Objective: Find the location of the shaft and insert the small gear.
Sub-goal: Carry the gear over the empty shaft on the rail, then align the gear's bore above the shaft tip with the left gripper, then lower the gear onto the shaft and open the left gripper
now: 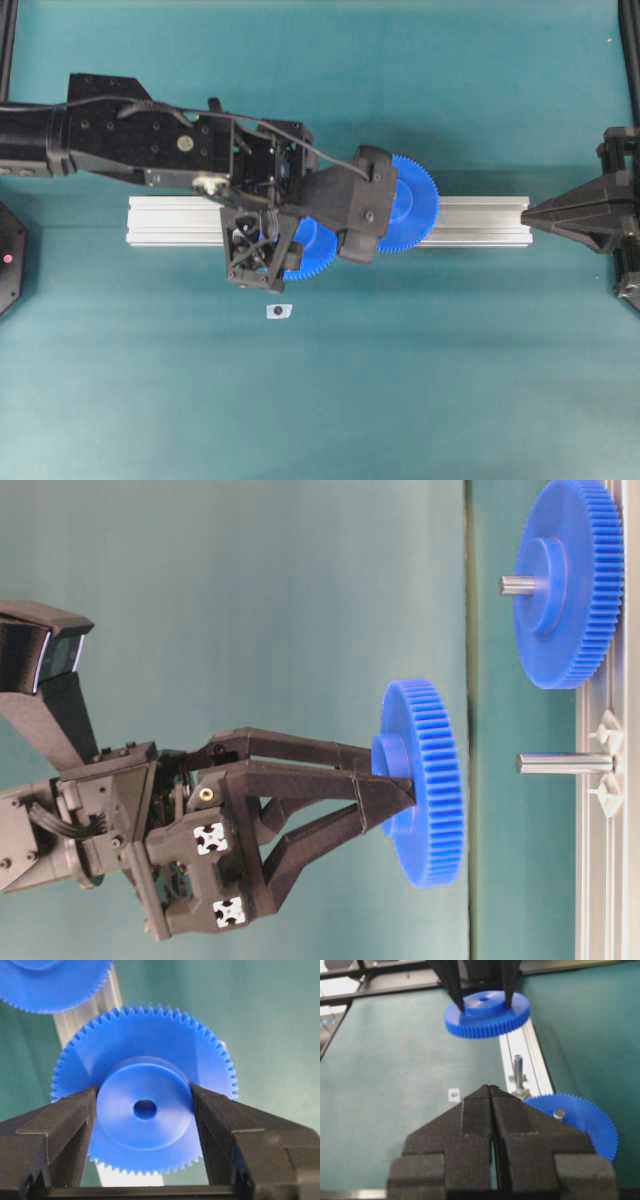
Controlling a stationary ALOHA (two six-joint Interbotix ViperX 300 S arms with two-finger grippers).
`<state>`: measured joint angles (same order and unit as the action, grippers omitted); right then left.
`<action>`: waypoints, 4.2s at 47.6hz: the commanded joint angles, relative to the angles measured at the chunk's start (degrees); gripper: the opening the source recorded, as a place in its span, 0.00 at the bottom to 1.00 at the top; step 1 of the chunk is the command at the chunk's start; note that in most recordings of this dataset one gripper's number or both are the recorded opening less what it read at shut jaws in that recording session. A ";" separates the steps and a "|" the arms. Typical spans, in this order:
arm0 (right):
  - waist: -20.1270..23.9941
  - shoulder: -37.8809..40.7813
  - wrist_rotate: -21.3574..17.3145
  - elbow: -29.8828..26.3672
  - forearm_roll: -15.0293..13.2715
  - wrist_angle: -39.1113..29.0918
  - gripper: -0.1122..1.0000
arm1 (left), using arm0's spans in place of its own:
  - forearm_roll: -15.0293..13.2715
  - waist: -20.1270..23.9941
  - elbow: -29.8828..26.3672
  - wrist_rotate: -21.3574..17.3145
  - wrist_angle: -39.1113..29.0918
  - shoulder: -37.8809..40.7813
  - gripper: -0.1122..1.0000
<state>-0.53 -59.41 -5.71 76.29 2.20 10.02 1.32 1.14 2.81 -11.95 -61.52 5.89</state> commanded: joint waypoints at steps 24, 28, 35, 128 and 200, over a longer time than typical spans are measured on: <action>-0.26 0.26 -0.62 -0.53 0.09 0.26 0.08 | 0.26 2.55 -1.58 -0.62 2.72 0.18 0.67; -0.26 0.35 -0.62 -0.44 0.09 0.26 0.08 | 0.18 2.55 -1.76 -1.85 2.90 0.88 0.67; -0.26 0.26 -0.62 -0.44 0.18 0.44 0.08 | 0.26 2.64 -1.76 -3.08 2.99 2.20 0.67; -0.26 0.35 -2.29 -0.26 0.09 0.53 0.08 | 0.18 6.59 0.97 -3.25 1.49 6.86 0.67; -0.26 0.35 -2.55 -0.35 -0.09 0.18 0.08 | 0.18 3.69 -2.02 -0.09 1.32 4.39 0.83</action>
<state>-0.62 -59.41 -7.73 76.64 2.11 10.02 1.23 5.36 2.46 -12.30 -60.21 13.54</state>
